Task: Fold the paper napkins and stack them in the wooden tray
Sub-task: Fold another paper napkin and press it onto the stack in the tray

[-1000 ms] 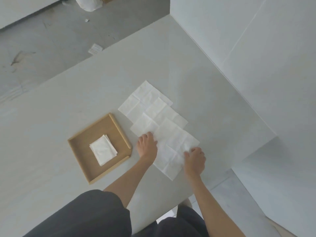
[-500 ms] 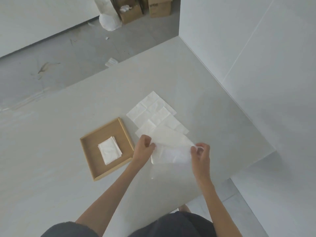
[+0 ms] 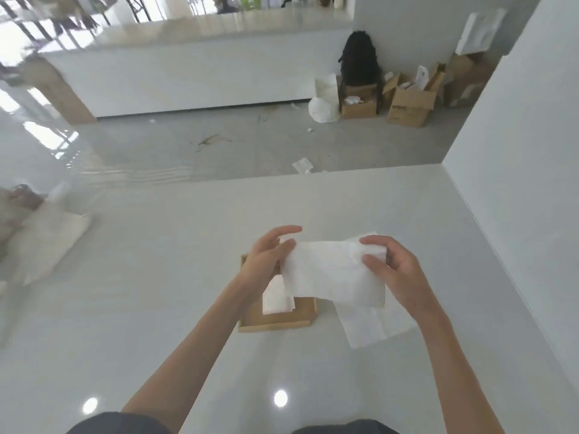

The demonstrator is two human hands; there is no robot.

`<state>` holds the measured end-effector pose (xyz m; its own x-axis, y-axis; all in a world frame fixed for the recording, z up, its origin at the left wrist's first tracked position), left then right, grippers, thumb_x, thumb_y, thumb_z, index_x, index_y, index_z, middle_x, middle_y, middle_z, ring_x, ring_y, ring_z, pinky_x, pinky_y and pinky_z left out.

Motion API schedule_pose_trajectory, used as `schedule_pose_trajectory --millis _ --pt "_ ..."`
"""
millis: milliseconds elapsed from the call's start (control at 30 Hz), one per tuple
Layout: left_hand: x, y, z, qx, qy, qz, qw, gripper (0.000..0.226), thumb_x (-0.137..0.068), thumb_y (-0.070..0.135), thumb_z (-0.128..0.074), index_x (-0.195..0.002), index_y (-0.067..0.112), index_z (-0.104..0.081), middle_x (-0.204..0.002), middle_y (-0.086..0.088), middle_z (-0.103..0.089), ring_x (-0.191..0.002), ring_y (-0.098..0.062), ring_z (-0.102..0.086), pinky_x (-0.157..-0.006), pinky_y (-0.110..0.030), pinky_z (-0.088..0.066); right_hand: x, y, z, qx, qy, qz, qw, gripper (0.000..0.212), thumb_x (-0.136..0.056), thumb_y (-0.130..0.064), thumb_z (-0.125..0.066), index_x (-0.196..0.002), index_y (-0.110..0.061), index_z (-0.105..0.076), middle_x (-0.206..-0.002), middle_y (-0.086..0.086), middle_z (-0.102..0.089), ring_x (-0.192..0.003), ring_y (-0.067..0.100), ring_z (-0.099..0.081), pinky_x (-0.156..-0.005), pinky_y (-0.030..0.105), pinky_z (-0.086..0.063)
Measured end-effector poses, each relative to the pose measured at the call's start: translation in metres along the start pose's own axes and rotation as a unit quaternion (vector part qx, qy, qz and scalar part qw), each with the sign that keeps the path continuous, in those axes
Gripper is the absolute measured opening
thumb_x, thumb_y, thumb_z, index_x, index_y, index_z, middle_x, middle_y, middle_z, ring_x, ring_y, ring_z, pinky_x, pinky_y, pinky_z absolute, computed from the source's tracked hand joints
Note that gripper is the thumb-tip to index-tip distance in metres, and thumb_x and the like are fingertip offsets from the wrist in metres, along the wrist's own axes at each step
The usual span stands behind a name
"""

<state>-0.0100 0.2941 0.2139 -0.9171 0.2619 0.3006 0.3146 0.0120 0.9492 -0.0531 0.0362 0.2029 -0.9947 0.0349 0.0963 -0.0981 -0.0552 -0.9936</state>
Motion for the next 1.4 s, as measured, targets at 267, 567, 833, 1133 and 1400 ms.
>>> schedule_pose_trajectory --millis 267,567,833,1133,1400 --pt "0.027 0.048 0.074 -0.029 0.033 -0.113 0.993 0.053 -0.097 -0.002 -0.056 -0.139 0.031 -0.059 -0.131 -0.006 -0.064 -0.112 -0.018 -0.067 -0.089 -0.031 -0.057 -0.049 -0.054 -0.059 0.014 -0.122 0.072 0.990 0.049 -0.098 -0.005 -0.065 -0.133 -0.039 -0.063 -0.122 -0.011 -0.071 -0.108 0.015 -0.071 -0.085 0.025 -0.059" --pt "0.034 0.060 0.096 -0.123 0.078 -0.158 0.977 0.044 -0.101 0.013 -0.060 -0.134 0.042 -0.057 -0.139 0.011 -0.061 -0.108 -0.009 -0.070 -0.080 -0.024 -0.059 -0.059 -0.072 -0.081 0.041 -0.055 0.094 0.993 0.031 -0.095 -0.017 -0.071 -0.118 -0.038 -0.073 -0.121 -0.021 -0.071 -0.104 0.021 -0.068 -0.090 0.031 -0.057" --pt "0.034 0.059 0.097 -0.164 0.127 -0.161 0.965 0.032 -0.090 0.012 -0.073 -0.118 0.028 -0.071 -0.117 0.015 -0.071 -0.090 -0.014 -0.069 -0.079 -0.018 -0.055 -0.058 -0.079 -0.080 0.061 -0.035 0.087 0.994 0.020 -0.095 -0.023 -0.071 -0.106 -0.038 -0.077 -0.104 -0.016 -0.077 -0.088 0.004 -0.072 -0.071 0.014 -0.055" --pt "0.030 0.066 0.104 -0.181 0.195 -0.163 0.950 0.012 -0.090 0.014 -0.073 -0.097 0.024 -0.076 -0.095 0.010 -0.074 -0.081 -0.010 -0.064 -0.076 -0.021 -0.052 -0.065 -0.080 -0.073 0.116 -0.022 0.088 0.989 0.013 -0.090 -0.022 -0.076 -0.099 -0.032 -0.078 -0.097 -0.007 -0.078 -0.090 0.016 -0.073 -0.068 0.020 -0.057" --pt "0.025 0.076 0.102 -0.262 0.226 -0.185 0.920 0.011 -0.094 0.012 -0.066 -0.088 0.020 -0.070 -0.101 -0.006 -0.068 -0.089 -0.020 -0.064 -0.079 -0.022 -0.051 -0.069 -0.090 -0.075 0.209 0.016 0.165 0.964 0.012 -0.093 -0.017 -0.072 -0.088 -0.028 -0.071 -0.090 -0.012 -0.070 -0.083 0.005 -0.062 -0.071 0.010 -0.046"
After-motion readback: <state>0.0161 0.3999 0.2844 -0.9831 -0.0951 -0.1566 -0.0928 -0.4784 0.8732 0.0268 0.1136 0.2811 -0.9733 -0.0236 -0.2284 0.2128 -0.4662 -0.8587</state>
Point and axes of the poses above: each hand's wrist, its own x-axis away from the middle knuckle, its own z-axis out of the back of the hand, y = z × x, the point moved 4 cm from there along -x, towards the middle knuckle
